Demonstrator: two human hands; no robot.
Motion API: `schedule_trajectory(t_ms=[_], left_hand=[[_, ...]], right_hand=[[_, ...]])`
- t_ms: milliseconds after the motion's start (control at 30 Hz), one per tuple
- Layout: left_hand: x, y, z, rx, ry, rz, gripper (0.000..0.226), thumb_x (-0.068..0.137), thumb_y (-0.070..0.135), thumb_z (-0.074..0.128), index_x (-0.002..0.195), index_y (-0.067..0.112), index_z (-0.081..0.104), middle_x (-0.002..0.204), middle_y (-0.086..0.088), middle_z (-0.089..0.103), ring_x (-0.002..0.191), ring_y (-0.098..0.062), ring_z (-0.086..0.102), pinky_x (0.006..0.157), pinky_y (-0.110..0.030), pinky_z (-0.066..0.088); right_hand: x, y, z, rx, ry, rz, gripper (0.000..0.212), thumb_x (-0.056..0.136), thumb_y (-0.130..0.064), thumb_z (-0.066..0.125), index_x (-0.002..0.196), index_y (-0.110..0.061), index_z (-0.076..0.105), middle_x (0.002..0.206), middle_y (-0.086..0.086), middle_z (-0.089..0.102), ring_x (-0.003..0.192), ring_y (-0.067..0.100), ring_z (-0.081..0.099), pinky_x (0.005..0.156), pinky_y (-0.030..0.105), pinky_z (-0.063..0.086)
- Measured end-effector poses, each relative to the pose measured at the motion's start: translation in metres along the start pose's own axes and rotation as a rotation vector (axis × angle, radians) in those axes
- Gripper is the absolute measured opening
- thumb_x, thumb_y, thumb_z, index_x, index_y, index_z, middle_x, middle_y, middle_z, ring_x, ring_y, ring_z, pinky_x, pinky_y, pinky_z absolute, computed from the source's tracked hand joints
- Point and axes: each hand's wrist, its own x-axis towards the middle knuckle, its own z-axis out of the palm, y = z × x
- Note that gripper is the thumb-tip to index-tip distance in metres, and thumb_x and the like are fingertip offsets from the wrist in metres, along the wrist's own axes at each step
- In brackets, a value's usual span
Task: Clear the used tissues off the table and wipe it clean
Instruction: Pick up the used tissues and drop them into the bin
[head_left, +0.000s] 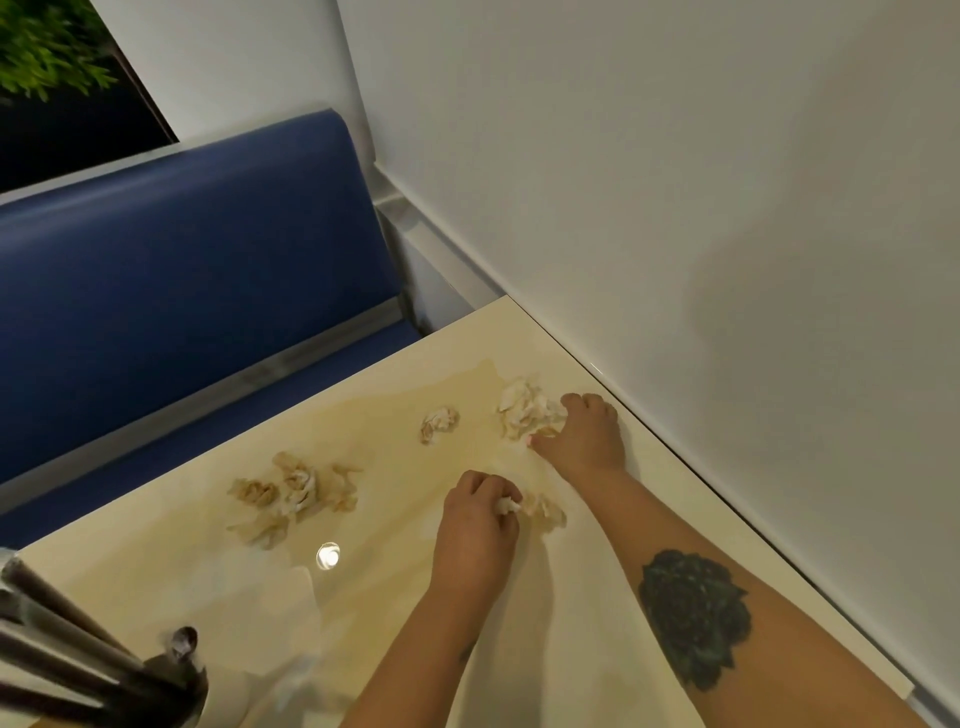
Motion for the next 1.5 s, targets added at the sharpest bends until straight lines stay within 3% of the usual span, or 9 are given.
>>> schedule_trajectory(t_ms=[167, 267, 500, 767, 967, 1133, 1300, 1500], left_hand=[[0.002, 0.000, 0.001, -0.016, -0.005, 0.000, 0.025, 0.082, 0.002, 0.054, 0.093, 0.021, 0.063, 0.095, 0.012, 0.044, 0.092, -0.011, 0.049, 0.070, -0.009, 0.035], [0.003, 0.002, 0.003, -0.027, -0.007, 0.001, 0.025, 0.081, 0.002, 0.054, 0.093, 0.022, 0.063, 0.095, 0.013, 0.045, 0.092, -0.011, 0.049, 0.070, -0.009, 0.035], [0.004, 0.008, 0.004, -0.041, -0.016, 0.012, 0.024, 0.081, 0.002, 0.054, 0.092, 0.021, 0.062, 0.094, 0.014, 0.044, 0.090, -0.011, 0.049, 0.070, -0.007, 0.034], [-0.002, 0.022, 0.002, -0.058, -0.019, 0.039, 0.024, 0.082, 0.001, 0.054, 0.092, 0.021, 0.063, 0.098, 0.009, 0.047, 0.092, -0.014, 0.051, 0.069, -0.010, 0.032], [-0.012, 0.034, -0.003, -0.050, 0.001, 0.073, 0.021, 0.082, 0.002, 0.056, 0.091, 0.019, 0.064, 0.099, 0.008, 0.048, 0.092, -0.013, 0.052, 0.067, -0.006, 0.033], [-0.028, 0.043, -0.004, -0.040, -0.015, 0.112, 0.021, 0.083, 0.003, 0.056, 0.089, 0.022, 0.063, 0.098, 0.008, 0.048, 0.092, -0.012, 0.051, 0.068, -0.004, 0.032], [-0.052, 0.055, -0.001, -0.033, -0.048, 0.167, 0.020, 0.084, 0.004, 0.056, 0.090, 0.022, 0.063, 0.098, 0.008, 0.048, 0.092, -0.012, 0.051, 0.071, -0.014, 0.032], [-0.085, 0.072, 0.006, -0.058, -0.087, 0.251, 0.020, 0.083, 0.002, 0.058, 0.087, 0.020, 0.064, 0.095, 0.008, 0.049, 0.086, -0.012, 0.051, 0.068, -0.004, 0.033]], right_hand=[[0.000, -0.002, -0.002, -0.106, 0.064, -0.005, 0.035, 0.087, -0.034, 0.061, 0.117, -0.017, 0.060, 0.121, 0.004, 0.052, 0.117, 0.026, 0.041, 0.091, 0.035, 0.034], [-0.003, 0.001, -0.003, -0.019, 0.059, 0.003, 0.025, 0.090, -0.023, 0.057, 0.111, -0.012, 0.063, 0.114, 0.007, 0.053, 0.107, 0.027, 0.048, 0.082, 0.034, 0.039], [-0.010, 0.009, -0.008, 0.066, 0.044, 0.017, 0.014, 0.090, -0.009, 0.049, 0.092, -0.003, 0.061, 0.094, 0.012, 0.057, 0.085, 0.030, 0.056, 0.065, 0.033, 0.038], [-0.039, 0.017, -0.031, 0.370, 0.083, 0.021, 0.009, 0.089, -0.010, 0.053, 0.086, -0.010, 0.061, 0.067, -0.001, 0.053, 0.063, 0.018, 0.047, 0.052, 0.024, 0.034], [-0.070, 0.024, -0.048, 0.485, 0.167, 0.024, 0.015, 0.089, -0.012, 0.053, 0.079, -0.018, 0.062, 0.076, 0.004, 0.065, 0.068, 0.020, 0.055, 0.056, 0.021, 0.037], [-0.105, 0.037, -0.061, 0.580, 0.218, 0.073, 0.016, 0.085, -0.011, 0.056, 0.075, -0.021, 0.062, 0.072, 0.001, 0.066, 0.066, 0.022, 0.059, 0.064, 0.031, 0.047], [-0.145, 0.054, -0.073, 0.609, 0.284, 0.142, 0.011, 0.083, -0.010, 0.058, 0.080, -0.018, 0.064, 0.071, -0.002, 0.066, 0.067, 0.023, 0.063, 0.070, 0.037, 0.053], [-0.197, 0.077, -0.086, 0.633, 0.362, 0.240, 0.007, 0.082, -0.013, 0.060, 0.085, -0.018, 0.065, 0.071, -0.003, 0.064, 0.069, 0.024, 0.064, 0.072, 0.043, 0.054]])
